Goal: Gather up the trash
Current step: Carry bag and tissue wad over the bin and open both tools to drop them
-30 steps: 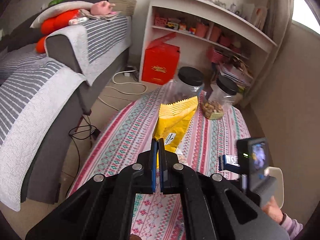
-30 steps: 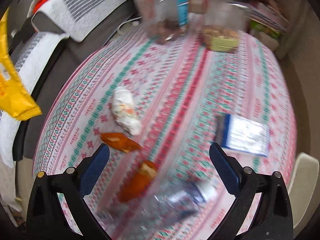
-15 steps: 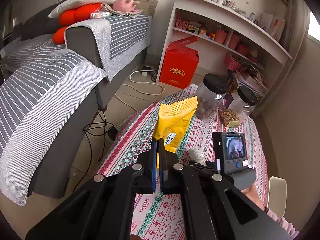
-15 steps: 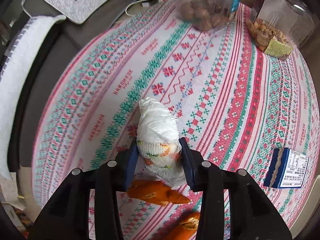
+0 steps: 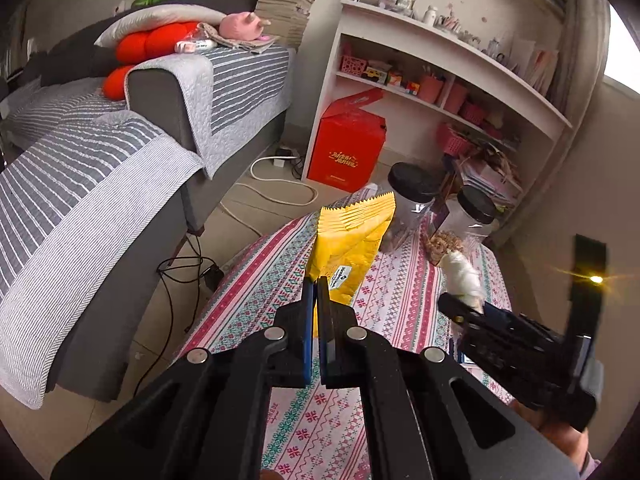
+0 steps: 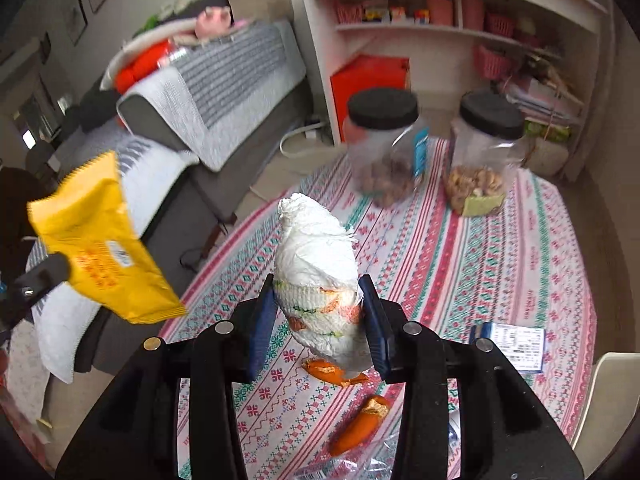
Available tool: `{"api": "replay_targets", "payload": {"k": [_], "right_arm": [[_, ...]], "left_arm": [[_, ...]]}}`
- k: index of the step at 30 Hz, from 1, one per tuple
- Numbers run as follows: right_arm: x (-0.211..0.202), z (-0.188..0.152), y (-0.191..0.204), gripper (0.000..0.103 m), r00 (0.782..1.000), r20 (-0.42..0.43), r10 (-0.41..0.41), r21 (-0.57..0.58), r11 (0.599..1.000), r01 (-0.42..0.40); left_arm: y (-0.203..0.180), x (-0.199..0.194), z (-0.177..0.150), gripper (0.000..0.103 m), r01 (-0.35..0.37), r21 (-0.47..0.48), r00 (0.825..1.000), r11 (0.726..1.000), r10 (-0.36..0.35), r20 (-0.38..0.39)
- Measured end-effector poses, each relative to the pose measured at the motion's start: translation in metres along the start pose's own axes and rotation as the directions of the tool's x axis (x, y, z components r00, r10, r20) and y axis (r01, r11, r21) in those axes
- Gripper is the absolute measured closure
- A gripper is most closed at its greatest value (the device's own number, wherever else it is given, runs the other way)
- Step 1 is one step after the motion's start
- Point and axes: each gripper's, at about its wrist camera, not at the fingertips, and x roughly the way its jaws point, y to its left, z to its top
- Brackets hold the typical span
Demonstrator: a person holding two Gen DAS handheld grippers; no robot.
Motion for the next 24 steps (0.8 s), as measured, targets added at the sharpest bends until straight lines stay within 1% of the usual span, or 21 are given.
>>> {"api": "replay_targets", "payload": {"k": [3,6,13,18,24], "right_arm": [[-0.021,-0.007,-0.011,0.064,0.998,0.056,-0.007,0.024,1.0,0.006],[-0.039,-0.016,-0.028,0.064,0.993,0.112,-0.037,0.041,0.999,0.033],[-0.064,-0.033,-0.058,0.064,0.966,0.228,-0.126,0.06,0.992,0.115],[-0.074,-0.035,-0.08,0.064,0.959,0.243,-0.144,0.093,0.988,0.125],[-0.086,-0.042,-0.107,0.064,0.951,0.244,-0.192,0.141,0.977,0.161]], "left_arm": [[-0.011,-0.001,-0.004,0.101,0.014,0.016,1.0,1.0,-0.014,0.01],[-0.026,0.0,-0.01,0.101,0.029,0.039,1.0,0.999,-0.029,0.01],[-0.065,0.008,-0.026,0.101,0.063,0.106,0.998,0.992,-0.063,-0.004],[-0.099,0.017,-0.037,0.101,0.093,0.151,0.996,0.984,-0.091,-0.021],[-0.126,0.023,-0.043,0.101,0.134,0.189,0.991,0.973,-0.13,-0.032]]}}
